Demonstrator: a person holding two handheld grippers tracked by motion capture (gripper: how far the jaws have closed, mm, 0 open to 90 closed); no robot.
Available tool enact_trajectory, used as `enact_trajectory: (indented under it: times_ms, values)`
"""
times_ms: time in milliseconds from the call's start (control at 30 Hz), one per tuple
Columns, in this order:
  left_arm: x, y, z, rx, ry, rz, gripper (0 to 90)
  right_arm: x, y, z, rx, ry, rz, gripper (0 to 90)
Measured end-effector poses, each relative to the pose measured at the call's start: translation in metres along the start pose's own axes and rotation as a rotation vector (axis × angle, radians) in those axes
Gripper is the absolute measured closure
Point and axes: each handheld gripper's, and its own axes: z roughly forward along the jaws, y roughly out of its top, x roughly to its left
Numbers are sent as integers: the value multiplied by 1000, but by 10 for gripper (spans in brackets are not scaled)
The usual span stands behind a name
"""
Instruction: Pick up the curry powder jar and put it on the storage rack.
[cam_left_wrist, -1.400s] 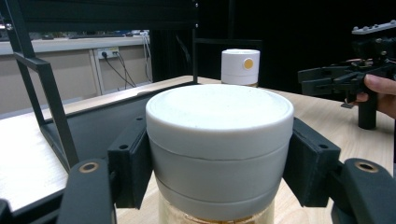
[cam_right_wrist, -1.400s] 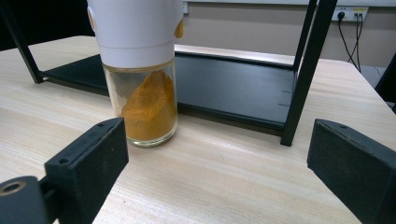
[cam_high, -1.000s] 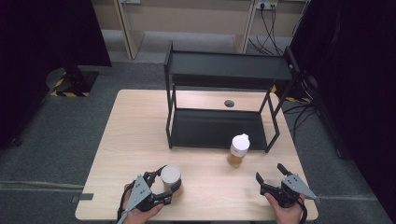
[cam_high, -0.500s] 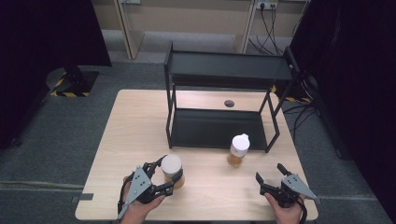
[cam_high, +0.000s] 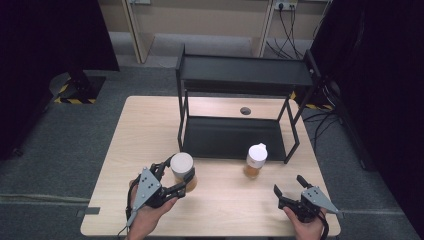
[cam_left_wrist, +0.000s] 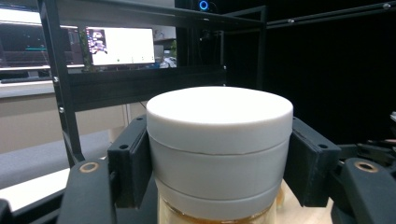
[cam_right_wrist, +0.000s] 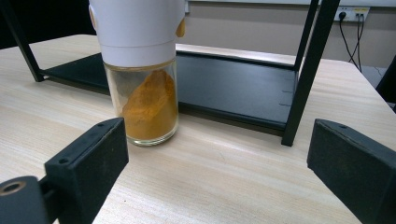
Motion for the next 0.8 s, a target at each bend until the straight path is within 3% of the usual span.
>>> enact_trajectory:
  times_ms: [467,800]
  values:
    - [-5,14,17,-31,55,20,335,0,0,0,-2,0,2,57]
    - [-4,27,29,-55,73,11,335,-1,0,-1,-1,5,8,58]
